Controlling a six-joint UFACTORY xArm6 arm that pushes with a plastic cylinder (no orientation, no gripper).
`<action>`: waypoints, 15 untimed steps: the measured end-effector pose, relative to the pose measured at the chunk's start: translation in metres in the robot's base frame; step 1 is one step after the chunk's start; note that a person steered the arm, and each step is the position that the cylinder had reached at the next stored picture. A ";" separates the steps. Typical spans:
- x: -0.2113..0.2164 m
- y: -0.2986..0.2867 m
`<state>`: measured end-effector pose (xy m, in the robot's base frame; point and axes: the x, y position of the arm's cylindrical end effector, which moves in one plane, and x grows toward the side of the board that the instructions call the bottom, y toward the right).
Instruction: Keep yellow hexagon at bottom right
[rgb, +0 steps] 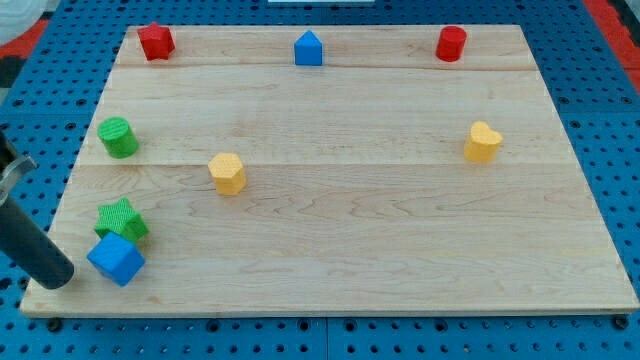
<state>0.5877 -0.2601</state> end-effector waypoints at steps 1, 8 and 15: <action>0.003 0.000; -0.024 -0.035; -0.123 0.182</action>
<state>0.4649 -0.0778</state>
